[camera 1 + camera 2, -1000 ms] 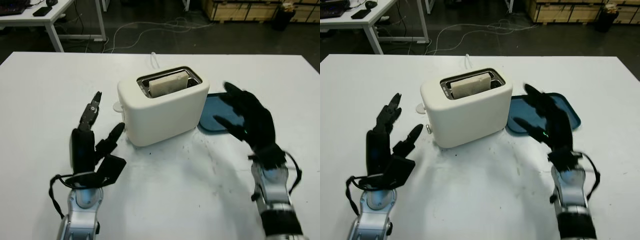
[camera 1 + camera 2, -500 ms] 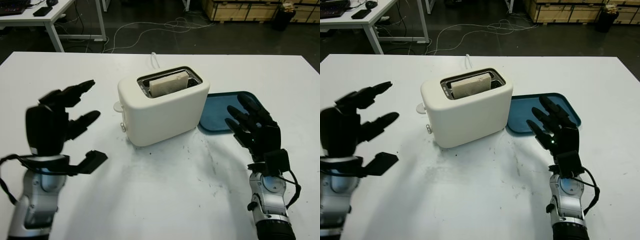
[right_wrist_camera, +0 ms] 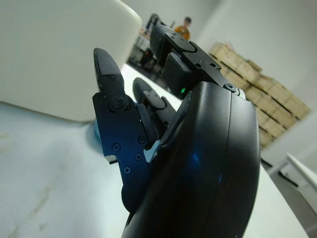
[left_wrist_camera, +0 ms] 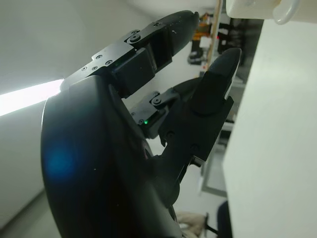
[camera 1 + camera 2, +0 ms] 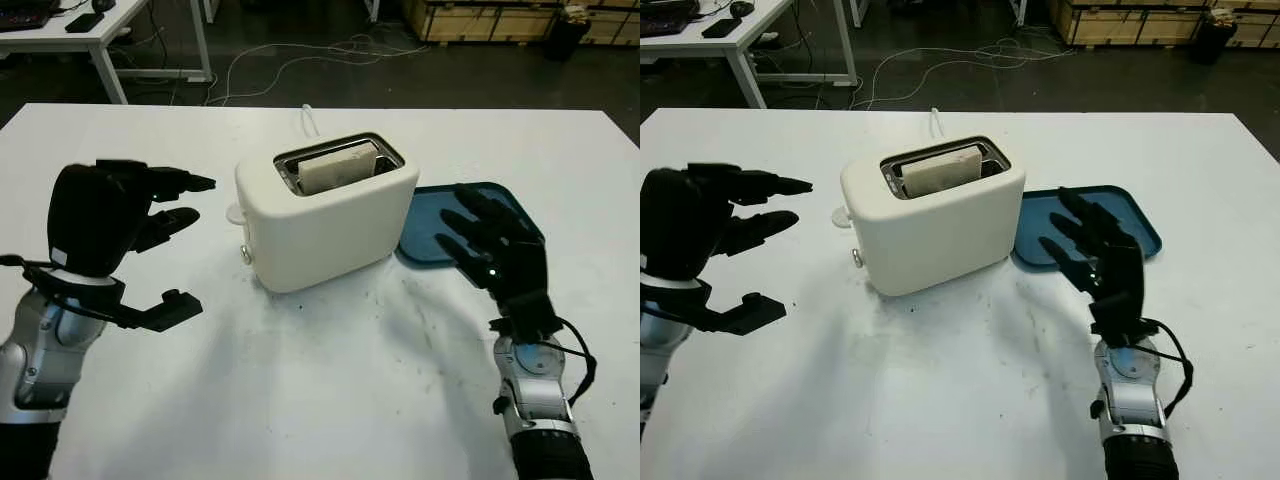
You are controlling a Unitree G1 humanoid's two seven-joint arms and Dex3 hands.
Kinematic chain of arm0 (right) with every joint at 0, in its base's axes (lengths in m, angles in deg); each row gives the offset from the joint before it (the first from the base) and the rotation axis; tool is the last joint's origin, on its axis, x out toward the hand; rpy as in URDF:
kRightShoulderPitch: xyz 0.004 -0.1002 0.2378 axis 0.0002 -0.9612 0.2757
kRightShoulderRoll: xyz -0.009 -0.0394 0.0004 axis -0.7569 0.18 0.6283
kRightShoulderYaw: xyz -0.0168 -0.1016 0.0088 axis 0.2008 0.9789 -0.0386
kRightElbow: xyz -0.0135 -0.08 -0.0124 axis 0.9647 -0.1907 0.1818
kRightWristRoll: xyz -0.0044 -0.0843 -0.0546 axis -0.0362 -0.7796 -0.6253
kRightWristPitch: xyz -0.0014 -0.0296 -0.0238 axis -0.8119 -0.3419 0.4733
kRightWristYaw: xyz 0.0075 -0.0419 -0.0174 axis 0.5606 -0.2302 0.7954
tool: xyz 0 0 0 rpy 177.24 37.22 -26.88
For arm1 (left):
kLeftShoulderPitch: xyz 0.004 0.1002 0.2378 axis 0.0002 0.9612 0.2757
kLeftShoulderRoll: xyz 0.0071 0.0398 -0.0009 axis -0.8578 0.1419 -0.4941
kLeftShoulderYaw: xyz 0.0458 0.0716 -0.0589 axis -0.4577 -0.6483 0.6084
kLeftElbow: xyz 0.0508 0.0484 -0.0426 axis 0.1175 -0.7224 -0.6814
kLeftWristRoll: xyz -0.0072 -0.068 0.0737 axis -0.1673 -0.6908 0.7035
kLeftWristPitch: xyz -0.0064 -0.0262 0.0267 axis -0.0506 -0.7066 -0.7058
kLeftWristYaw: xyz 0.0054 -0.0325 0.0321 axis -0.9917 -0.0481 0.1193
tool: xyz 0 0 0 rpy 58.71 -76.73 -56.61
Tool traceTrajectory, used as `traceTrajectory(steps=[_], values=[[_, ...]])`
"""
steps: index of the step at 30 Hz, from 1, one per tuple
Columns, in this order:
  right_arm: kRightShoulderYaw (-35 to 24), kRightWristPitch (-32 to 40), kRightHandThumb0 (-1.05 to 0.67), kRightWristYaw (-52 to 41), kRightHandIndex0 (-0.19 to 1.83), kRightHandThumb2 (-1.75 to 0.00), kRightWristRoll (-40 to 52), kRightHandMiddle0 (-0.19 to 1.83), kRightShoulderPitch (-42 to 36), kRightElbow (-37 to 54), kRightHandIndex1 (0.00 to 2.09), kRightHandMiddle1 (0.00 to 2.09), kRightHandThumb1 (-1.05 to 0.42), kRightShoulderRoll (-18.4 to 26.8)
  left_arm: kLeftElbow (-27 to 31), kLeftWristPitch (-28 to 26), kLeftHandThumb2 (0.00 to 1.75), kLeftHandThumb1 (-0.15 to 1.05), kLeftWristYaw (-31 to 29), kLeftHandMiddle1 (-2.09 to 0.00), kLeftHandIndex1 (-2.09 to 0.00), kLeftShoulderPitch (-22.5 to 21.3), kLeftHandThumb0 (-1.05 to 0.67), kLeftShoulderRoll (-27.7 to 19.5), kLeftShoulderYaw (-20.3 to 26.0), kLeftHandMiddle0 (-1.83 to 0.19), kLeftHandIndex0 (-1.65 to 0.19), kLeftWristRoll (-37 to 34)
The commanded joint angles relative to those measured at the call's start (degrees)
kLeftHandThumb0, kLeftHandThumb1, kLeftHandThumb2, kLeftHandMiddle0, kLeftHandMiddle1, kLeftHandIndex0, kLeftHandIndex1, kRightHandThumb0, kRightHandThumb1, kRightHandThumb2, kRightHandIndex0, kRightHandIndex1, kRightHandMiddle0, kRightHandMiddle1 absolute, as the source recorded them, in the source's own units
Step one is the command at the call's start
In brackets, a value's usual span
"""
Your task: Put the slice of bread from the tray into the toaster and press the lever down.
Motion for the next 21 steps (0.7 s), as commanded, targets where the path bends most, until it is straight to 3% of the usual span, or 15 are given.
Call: traceTrajectory(steps=[1, 13, 16, 21], values=[[0.57, -1.08, -0.30, -0.03, 0.79, -0.01, -0.27, 0.72, 0.66, -0.09, 0.03, 0.02, -0.89, -0.35, -1.19, 1.60, 0.00, 0.60, 1.03, -0.30, -0.10, -1.36, -0.20, -0.84, -0.66, -1.28, -1.23, 1.25], [1.19, 0.10, -0.34, 1.32, 0.83, 0.00, -3.98, 0.75, 0.88, 1.42, 0.03, 0.02, -0.90, 1.40, -3.22, 1.61, 0.01, 0.64, 1.04, -0.32, -0.06, -1.06, -0.22, 0.11, -3.19, -1.29, -1.25, 4.07], [1.09, -0.32, -0.35, 1.06, 0.83, 0.00, -3.59, 0.76, 0.85, 1.30, 0.03, 0.02, -0.90, 1.41, -3.80, 1.62, 0.00, 0.67, 1.71, -0.43, -0.03, -0.55, -0.21, 0.43, -4.06, -1.24, -1.25, 4.88], [0.97, 0.09, -0.37, 1.06, 0.83, 0.00, -3.63, 0.75, 0.57, 1.42, 0.02, 0.01, -0.90, 1.58, -6.06, 3.28, 0.00, 0.70, 4.68, -0.86, -0.01, -0.66, -0.22, 0.86, -5.38, -1.03, -1.26, 5.46]])
